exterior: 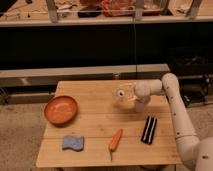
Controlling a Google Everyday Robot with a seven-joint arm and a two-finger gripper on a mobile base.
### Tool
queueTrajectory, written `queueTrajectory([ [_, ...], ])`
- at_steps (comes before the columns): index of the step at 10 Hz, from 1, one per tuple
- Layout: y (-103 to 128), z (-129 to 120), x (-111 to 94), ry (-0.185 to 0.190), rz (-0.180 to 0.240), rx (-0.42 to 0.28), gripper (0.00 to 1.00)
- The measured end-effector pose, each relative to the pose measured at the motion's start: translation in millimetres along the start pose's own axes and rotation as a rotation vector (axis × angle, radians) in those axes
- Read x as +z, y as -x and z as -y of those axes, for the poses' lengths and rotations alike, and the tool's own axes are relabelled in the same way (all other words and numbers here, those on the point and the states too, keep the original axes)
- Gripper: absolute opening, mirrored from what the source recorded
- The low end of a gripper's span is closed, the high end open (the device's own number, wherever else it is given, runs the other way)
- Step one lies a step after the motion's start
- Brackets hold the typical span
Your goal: Stand the bottle upright
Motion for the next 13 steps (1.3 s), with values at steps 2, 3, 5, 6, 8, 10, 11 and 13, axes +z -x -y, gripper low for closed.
queueTrajectory([
  [2, -2.1, -11.3, 10.7, 0.033, 0.005, 0.005, 0.01],
  [3, -2.6, -13.3, 13.5, 0.042, 0.000, 0.006, 0.01],
  [5, -5.8, -18.7, 25.1, 0.072, -0.009, 0.012, 0.01],
  [6, -6.6, -20.1, 28.3, 0.080, -0.006, 0.014, 0.01],
  [8, -9.8, -23.9, 37.2, 0.094, 0.015, 0.015, 0.01],
  [10, -11.7, -26.8, 53.3, 0.123, 0.048, 0.019, 0.01],
  [11, -11.3, -27.7, 63.2, 0.143, 0.066, 0.023, 0.01],
  [13, -12.0, -31.1, 67.6, 0.171, 0.103, 0.048, 0.01],
])
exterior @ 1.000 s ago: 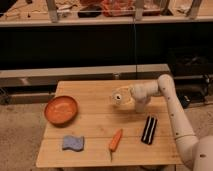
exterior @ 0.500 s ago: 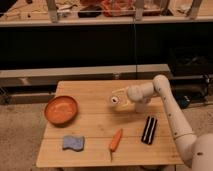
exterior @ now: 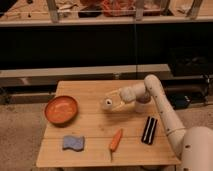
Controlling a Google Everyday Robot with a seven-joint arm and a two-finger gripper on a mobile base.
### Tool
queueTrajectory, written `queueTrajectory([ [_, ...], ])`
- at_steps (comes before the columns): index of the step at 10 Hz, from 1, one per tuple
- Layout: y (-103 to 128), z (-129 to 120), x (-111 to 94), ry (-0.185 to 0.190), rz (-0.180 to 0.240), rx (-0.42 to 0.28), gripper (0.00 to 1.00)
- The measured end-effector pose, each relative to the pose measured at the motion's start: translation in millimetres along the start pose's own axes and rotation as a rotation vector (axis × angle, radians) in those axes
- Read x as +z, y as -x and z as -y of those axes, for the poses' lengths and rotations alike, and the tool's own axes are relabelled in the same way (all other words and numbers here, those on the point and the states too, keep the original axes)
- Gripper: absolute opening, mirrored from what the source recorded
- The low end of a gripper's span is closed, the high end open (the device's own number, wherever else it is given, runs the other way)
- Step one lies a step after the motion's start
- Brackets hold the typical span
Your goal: Stand the bottle upright
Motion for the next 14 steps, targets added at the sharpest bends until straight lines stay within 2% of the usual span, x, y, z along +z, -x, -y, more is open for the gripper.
queueTrajectory([
  [1, -2.3, -1.6, -2.9, 0.002, 0.025, 0.014, 0.01],
  [2, -6.0, -2.3, -4.3, 0.004, 0.070, 0.031, 0.01],
  [4, -6.3, -3.9, -11.4, 0.005, 0.090, 0.046, 0.01],
  [6, -9.6, -11.7, -17.7, 0.014, 0.043, 0.077, 0.01],
  [9, -5.3, -13.5, -17.7, 0.017, -0.115, 0.061, 0.01],
  [10, -6.3, -12.1, -17.6, 0.008, -0.149, 0.056, 0.01],
  [12, -7.9, -7.2, -19.9, -0.007, -0.152, 0.054, 0.01],
  [14, -6.8, -5.7, -15.7, 0.003, -0.139, 0.055, 0.01],
])
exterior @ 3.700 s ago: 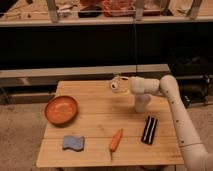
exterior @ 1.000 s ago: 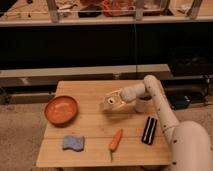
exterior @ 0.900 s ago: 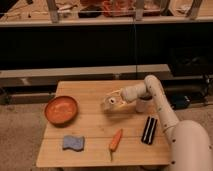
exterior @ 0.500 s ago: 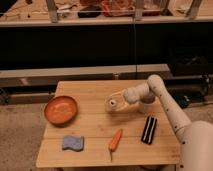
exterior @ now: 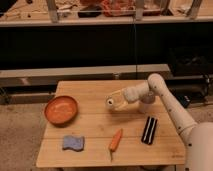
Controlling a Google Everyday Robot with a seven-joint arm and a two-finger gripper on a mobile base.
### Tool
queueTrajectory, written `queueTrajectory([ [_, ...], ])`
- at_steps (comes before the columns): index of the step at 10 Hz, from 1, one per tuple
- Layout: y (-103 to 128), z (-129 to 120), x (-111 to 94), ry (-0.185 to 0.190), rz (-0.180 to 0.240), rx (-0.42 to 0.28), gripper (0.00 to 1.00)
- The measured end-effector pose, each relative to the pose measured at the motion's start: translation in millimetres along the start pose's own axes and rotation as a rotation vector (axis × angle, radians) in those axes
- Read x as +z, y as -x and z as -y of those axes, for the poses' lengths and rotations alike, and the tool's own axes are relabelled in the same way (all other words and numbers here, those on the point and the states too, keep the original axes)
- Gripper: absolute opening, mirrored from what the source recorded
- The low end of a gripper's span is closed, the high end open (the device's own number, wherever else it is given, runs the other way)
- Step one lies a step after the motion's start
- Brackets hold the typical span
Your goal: Stand the bottle upright
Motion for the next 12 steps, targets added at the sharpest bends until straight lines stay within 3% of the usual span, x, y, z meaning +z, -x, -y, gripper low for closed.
queueTrajectory([
  [6, 17.0, -7.5, 19.3, 0.032, 0.038, -0.014, 0.01],
  [10, 9.7, -5.9, 14.4, -0.066, 0.082, 0.029, 0.01],
  [12, 7.3, -2.4, 8.6, -0.133, 0.103, 0.067, 0.01],
])
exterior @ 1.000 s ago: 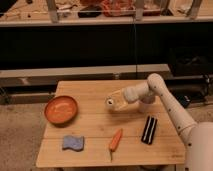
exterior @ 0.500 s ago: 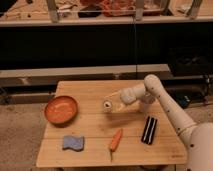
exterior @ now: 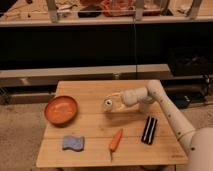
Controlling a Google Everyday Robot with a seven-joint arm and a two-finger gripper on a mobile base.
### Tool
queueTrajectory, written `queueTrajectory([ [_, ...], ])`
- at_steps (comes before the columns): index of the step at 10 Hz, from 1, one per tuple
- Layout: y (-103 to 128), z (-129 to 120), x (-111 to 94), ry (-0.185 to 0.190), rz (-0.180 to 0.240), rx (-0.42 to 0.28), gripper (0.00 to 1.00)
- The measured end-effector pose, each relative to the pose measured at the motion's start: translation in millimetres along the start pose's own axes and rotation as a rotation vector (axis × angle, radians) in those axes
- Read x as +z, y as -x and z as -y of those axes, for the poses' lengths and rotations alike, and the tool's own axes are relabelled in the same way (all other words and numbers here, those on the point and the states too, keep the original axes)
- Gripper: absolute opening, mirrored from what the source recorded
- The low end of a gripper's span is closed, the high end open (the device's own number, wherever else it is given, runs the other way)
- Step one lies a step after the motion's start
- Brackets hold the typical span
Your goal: Stand the bottle upright
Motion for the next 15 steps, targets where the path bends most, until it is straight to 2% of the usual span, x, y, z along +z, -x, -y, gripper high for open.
queueTrajectory([
  [2, 6.8, -0.1, -7.9, -0.056, -0.005, 0.012, 0.01],
  [4, 27.2, -0.2, -19.0, -0.121, -0.026, 0.023, 0.01],
  [6, 40.3, -1.0, -14.9, -0.138, -0.032, 0.038, 0.01],
  [9, 52.6, -11.1, 8.8, -0.121, 0.024, 0.072, 0.01],
  [11, 50.4, -20.1, 23.6, -0.123, 0.052, 0.098, 0.01],
  [15, 31.6, -38.9, 27.7, -0.172, 0.069, 0.160, 0.01],
])
